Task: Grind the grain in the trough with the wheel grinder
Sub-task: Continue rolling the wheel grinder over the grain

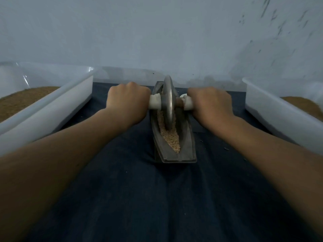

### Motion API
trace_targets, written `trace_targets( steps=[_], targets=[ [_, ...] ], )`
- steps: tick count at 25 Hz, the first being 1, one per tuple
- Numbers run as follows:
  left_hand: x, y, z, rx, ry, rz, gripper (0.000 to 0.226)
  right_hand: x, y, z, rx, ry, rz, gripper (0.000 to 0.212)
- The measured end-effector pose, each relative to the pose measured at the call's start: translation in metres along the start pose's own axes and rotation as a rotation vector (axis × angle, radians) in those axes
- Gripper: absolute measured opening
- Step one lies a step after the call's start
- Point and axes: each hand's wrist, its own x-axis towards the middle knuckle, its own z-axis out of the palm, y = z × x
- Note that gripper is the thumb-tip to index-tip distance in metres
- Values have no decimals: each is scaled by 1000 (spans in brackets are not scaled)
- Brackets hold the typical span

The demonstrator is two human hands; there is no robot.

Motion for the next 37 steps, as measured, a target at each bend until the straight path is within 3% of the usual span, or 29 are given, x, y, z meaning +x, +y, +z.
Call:
trace_targets(
  steps=[6,10,14,16,20,23,25,28,30,34,37],
  targets=[
    [-44,-10,-7,108,220,77,31,-44,16,-9,9,235,-123,35],
    [-5,-2,14,48,147,28,6,-3,6,19,-12,190,-30,14],
    [20,5,4,43,66,28,15,10,4,25,58,81,17,15],
    [1,1,0,56,102,60,10,-9,8,15,58,130,-52,10],
    [-41,-12,-10,70,263,139,38,-50,17,-7,76,260,-163,27],
    [-27,-5,-6,142,233,112,25,-45,12,4,135,208,-79,32],
    [-4,2,4,108,198,79,10,-24,6,15,100,176,-15,21],
    [15,6,3,67,94,35,12,-2,2,16,51,55,35,13],
    [4,4,0,67,121,50,8,-12,4,11,58,62,-15,13],
    [-36,-8,-6,80,272,129,39,-51,17,-5,68,224,-163,27],
    [-36,-7,0,84,238,93,38,-46,16,1,27,234,-159,26]
  ],
)
